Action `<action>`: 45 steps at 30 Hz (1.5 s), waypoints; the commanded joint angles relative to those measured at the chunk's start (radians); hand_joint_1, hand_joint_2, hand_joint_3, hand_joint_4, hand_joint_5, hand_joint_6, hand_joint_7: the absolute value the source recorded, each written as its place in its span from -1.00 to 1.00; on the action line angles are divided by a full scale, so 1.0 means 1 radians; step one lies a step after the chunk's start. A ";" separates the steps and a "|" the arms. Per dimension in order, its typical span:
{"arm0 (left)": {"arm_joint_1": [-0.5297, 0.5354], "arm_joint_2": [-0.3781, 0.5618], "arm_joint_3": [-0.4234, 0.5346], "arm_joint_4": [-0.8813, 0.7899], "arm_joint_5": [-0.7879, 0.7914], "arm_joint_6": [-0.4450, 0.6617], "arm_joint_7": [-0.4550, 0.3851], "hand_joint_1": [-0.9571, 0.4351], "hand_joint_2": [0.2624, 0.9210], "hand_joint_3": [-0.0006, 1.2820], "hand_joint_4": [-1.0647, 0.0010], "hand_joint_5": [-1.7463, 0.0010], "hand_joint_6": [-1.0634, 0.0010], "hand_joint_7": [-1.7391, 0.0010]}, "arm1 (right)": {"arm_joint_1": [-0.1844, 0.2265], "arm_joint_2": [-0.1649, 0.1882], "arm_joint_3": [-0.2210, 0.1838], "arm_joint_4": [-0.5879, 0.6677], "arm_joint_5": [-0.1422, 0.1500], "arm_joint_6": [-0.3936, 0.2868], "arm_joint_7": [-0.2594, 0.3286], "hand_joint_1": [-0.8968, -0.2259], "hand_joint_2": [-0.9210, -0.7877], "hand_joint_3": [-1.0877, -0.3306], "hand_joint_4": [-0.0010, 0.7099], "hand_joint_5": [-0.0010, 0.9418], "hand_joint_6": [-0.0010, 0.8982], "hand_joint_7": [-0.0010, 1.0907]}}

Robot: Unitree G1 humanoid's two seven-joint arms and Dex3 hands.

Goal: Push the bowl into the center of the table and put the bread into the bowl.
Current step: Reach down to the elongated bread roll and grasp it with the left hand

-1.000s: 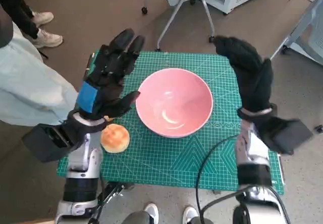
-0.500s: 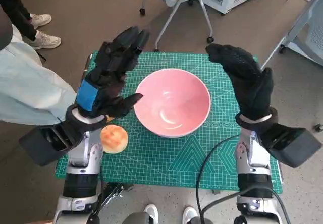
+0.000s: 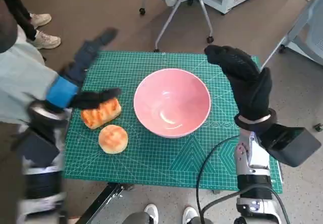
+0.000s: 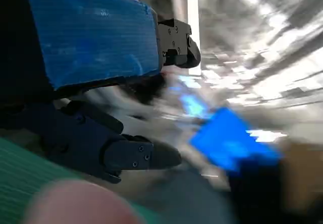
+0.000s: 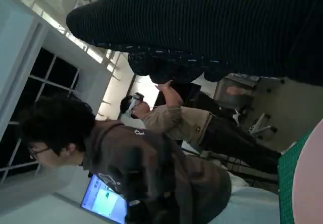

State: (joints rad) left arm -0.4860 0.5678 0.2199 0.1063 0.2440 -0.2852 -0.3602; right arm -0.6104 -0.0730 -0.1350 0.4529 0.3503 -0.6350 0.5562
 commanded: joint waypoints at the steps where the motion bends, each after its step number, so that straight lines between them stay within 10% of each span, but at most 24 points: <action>1: 0.008 0.089 -0.041 -0.070 0.189 0.272 0.002 -0.03 0.69 -0.98 0.68 1.00 0.48 0.89 | 0.013 0.012 -0.002 0.020 0.003 0.017 -0.014 -0.39 -1.00 -0.08 -0.35 -1.00 -0.80 0.04; 5: -0.011 0.111 -0.098 -0.093 0.264 0.472 -0.074 0.09 0.61 -0.99 0.73 1.00 0.40 0.95 | 0.012 0.018 -0.002 0.022 0.006 0.019 -0.016 -0.38 -1.00 -0.08 -0.35 -1.00 -0.80 0.04; 27: -0.076 0.117 -0.290 0.063 0.277 0.640 -0.143 0.17 0.64 -0.99 0.71 0.99 0.41 1.00 | 0.017 0.035 -0.009 0.031 0.012 0.018 -0.016 -0.34 -1.00 -0.11 -0.34 -0.99 -0.81 0.07; 45: -0.254 0.026 -0.443 0.537 0.272 0.537 -0.063 0.09 0.73 -0.98 0.68 1.00 0.45 1.00 | 0.025 0.042 -0.019 0.038 0.012 0.015 -0.019 -0.35 -1.00 -0.10 -0.33 -0.99 -0.81 0.08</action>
State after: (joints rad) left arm -0.6995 0.6115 -0.2004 0.5706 0.5087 0.2692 -0.4372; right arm -0.6075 -0.0327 -0.1492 0.4772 0.3552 -0.6276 0.5418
